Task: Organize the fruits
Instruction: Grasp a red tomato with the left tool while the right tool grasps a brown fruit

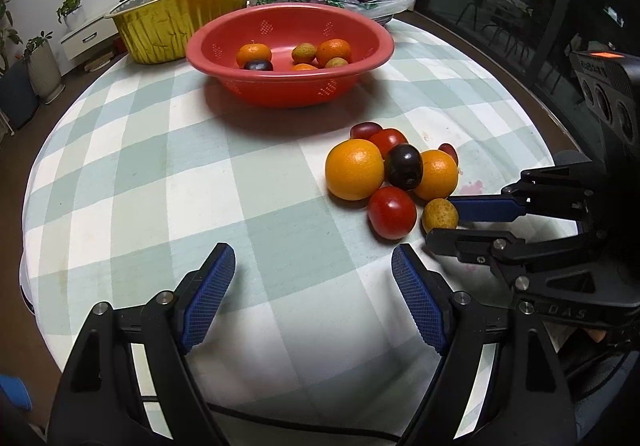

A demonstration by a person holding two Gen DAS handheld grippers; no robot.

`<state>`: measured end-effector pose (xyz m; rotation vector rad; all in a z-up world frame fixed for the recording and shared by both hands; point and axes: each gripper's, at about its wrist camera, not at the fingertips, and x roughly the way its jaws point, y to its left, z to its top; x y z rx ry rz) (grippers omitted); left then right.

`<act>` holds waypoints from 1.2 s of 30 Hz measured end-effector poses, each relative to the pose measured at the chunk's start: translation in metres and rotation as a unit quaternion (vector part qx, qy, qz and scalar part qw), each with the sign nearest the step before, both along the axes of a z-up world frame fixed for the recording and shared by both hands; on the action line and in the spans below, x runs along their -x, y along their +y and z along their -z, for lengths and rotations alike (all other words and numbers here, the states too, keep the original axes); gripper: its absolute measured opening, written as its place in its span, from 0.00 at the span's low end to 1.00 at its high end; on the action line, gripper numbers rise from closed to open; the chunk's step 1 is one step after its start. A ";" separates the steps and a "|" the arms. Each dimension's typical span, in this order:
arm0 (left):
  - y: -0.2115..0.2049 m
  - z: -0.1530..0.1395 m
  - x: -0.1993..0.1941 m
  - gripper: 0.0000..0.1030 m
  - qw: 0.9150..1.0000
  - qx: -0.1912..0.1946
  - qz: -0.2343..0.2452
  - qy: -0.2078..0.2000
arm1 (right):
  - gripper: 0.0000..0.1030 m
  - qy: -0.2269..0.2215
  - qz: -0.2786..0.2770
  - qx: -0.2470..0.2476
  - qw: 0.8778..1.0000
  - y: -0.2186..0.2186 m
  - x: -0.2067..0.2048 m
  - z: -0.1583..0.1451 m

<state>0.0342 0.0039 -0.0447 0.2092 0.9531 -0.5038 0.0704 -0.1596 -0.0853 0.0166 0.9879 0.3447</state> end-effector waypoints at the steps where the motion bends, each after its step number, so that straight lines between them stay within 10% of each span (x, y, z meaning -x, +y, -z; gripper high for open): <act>1: -0.002 0.000 -0.001 0.78 1.000 0.000 0.002 0.000 | 0.29 -0.003 -0.002 0.001 1.000 0.000 0.001 0.000; 16: -0.052 0.009 -0.004 0.77 0.999 -0.015 0.037 0.011 | 0.29 0.005 0.037 -0.054 0.998 -0.050 0.017 -0.011; 36: -0.054 0.013 -0.011 0.28 1.000 0.003 0.018 0.013 | 0.29 -0.004 0.035 -0.063 0.997 -0.052 0.022 -0.016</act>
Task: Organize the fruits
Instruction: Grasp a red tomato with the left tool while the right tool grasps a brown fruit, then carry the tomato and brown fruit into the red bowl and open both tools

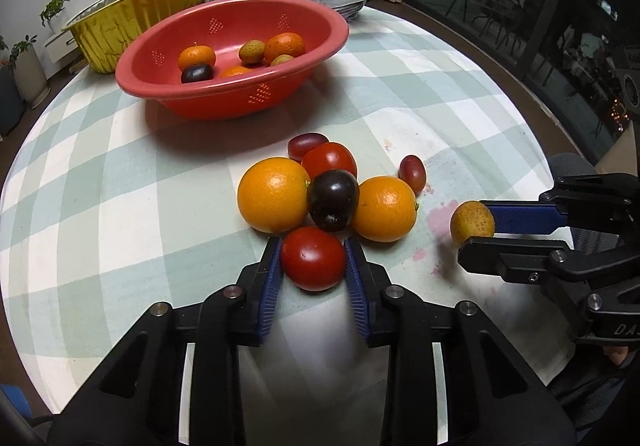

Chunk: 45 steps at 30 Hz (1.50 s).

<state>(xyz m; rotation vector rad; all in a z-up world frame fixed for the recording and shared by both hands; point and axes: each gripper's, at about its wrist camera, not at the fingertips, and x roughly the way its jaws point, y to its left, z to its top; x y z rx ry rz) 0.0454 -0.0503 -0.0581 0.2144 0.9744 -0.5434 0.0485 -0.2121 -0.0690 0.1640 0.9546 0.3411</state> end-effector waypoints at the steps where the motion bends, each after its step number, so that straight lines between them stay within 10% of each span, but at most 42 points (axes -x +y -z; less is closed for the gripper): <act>1: 0.002 0.000 0.001 0.28 1.000 0.003 -0.001 0.002 | 0.29 0.000 -0.001 0.000 1.000 0.000 0.000 0.000; 45: 0.071 -0.028 0.032 0.28 0.997 0.068 0.000 0.022 | 0.29 0.009 0.010 -0.004 1.000 -0.012 -0.009 -0.002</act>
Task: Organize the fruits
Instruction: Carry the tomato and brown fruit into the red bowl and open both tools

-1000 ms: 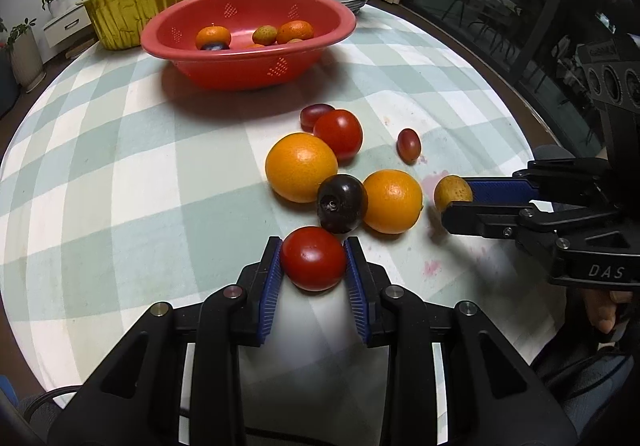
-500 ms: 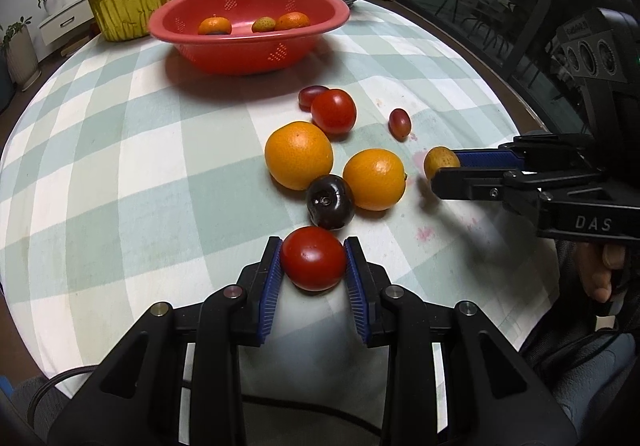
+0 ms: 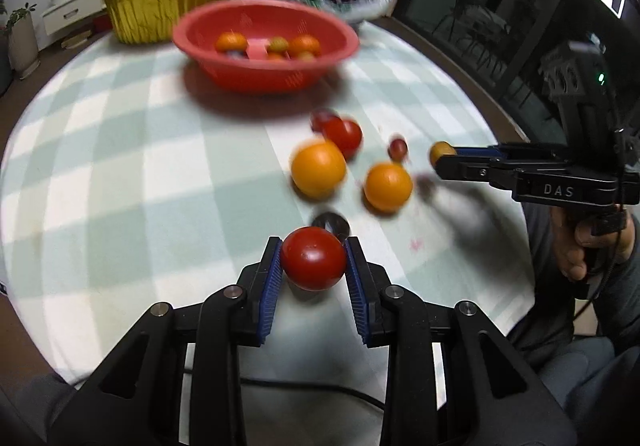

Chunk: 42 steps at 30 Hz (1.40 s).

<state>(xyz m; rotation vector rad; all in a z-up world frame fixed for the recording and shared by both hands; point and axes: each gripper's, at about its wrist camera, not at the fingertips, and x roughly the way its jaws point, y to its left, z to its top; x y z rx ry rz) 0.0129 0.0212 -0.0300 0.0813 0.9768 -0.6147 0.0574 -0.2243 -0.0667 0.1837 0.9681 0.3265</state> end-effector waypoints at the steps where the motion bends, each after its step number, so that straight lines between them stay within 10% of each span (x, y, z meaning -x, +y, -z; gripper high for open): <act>1: 0.002 -0.007 -0.007 0.28 1.000 0.000 -0.003 -0.009 | 0.29 -0.003 0.006 0.001 1.000 -0.005 -0.003 -0.003; 15: -0.035 -0.064 -0.137 0.28 0.996 -0.030 -0.001 -0.083 | 0.29 -0.094 0.008 0.020 0.995 -0.018 -0.096 -0.088; 37: -0.070 -0.003 -0.198 0.29 0.993 -0.097 0.011 -0.066 | 0.29 -0.031 -0.061 0.111 0.991 0.052 -0.190 -0.029; 42: -0.068 -0.009 -0.197 0.63 0.991 -0.102 -0.007 -0.085 | 0.30 -0.033 -0.060 0.111 0.991 0.051 -0.192 -0.027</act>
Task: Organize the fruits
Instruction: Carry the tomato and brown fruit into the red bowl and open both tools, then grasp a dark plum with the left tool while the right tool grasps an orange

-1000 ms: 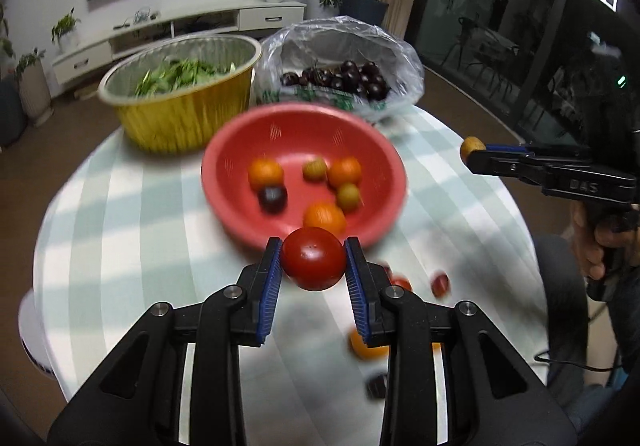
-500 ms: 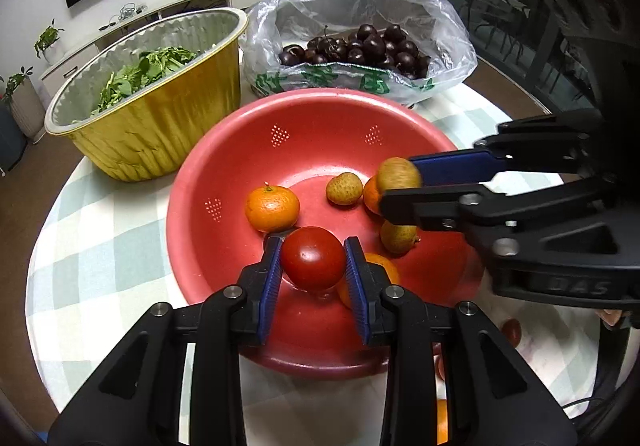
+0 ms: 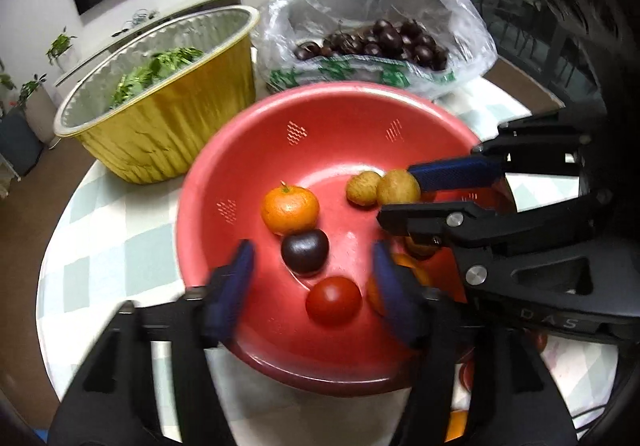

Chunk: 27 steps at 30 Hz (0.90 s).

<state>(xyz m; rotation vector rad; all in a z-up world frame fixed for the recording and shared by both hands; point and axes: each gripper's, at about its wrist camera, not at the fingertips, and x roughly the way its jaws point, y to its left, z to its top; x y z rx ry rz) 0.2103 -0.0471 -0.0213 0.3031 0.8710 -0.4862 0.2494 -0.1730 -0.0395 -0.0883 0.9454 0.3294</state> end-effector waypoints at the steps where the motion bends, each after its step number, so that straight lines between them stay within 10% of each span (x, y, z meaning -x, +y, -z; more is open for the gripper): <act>1: 0.001 -0.001 0.000 0.63 1.000 0.002 0.000 0.001 | 0.30 0.001 0.000 0.002 1.000 0.001 0.000 0.000; 13: 0.018 -0.022 0.040 0.78 1.000 0.028 -0.005 -0.013 | 0.46 -0.021 0.006 -0.001 1.000 -0.012 0.030 -0.017; 27: 0.050 0.000 0.162 0.88 0.999 0.027 0.016 0.024 | 0.52 -0.033 -0.042 -0.066 0.996 -0.021 0.177 -0.004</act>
